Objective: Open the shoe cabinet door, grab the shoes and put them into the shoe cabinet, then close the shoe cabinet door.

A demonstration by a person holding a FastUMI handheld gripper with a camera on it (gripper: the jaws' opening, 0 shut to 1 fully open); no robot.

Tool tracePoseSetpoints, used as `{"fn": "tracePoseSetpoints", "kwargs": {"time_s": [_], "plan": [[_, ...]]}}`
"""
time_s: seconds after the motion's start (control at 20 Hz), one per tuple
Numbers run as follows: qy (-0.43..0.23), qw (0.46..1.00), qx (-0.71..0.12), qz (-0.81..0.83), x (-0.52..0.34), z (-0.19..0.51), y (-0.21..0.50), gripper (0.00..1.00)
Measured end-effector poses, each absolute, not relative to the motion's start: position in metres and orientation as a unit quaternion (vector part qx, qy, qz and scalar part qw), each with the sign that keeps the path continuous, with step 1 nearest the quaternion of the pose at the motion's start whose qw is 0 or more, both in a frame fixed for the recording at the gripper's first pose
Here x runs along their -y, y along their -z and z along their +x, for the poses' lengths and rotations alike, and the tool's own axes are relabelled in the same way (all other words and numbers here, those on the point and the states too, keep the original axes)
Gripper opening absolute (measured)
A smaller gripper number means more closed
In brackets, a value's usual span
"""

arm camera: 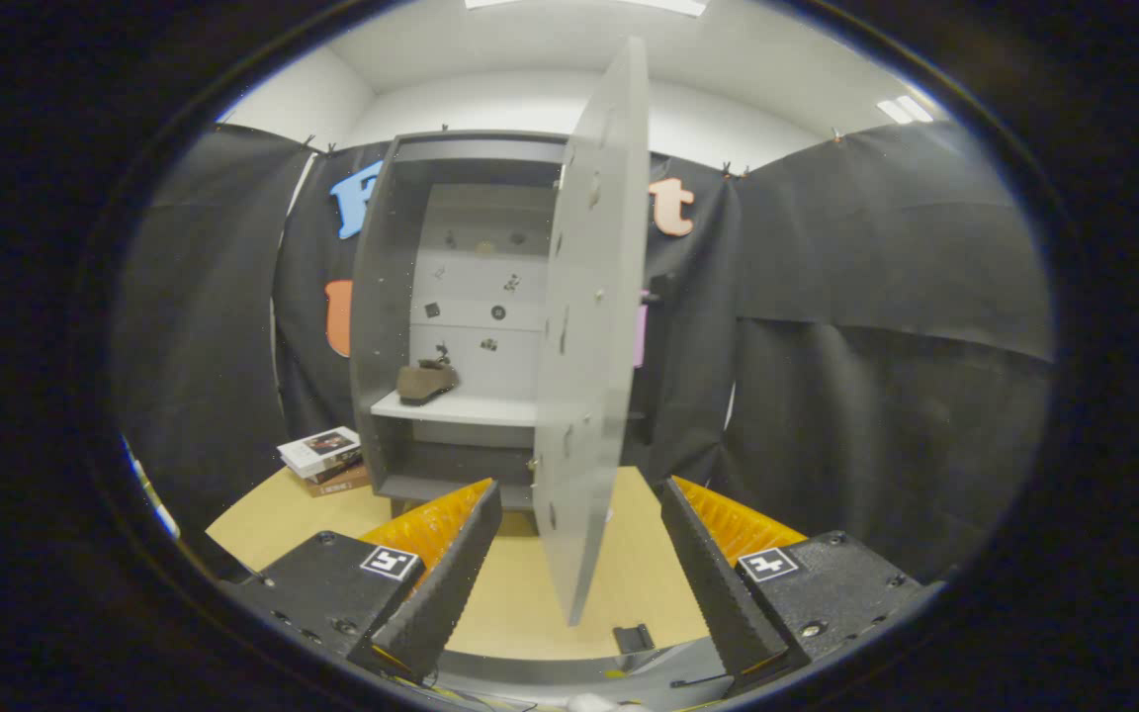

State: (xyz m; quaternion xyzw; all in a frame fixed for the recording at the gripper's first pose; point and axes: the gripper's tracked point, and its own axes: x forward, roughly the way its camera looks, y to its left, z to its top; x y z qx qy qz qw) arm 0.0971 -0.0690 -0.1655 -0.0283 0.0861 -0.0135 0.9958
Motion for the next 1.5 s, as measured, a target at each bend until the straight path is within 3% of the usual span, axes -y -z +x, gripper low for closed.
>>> {"fn": "tracePoseSetpoints", "kwargs": {"time_s": [0.55,0.8,1.15,1.4,1.5], "plan": [[-0.123,0.972,-0.2,0.012,-0.112,0.152,0.352,1.0],[-0.144,0.949,-0.279,0.022,-0.155,0.192,0.443,1.0],[-0.114,0.923,-0.367,0.028,-0.161,0.253,0.531,1.0],[-0.127,0.908,-0.395,0.053,-0.175,0.288,0.548,0.92],[-0.13,0.898,-0.414,0.065,-0.177,0.297,0.554,0.83]]}}
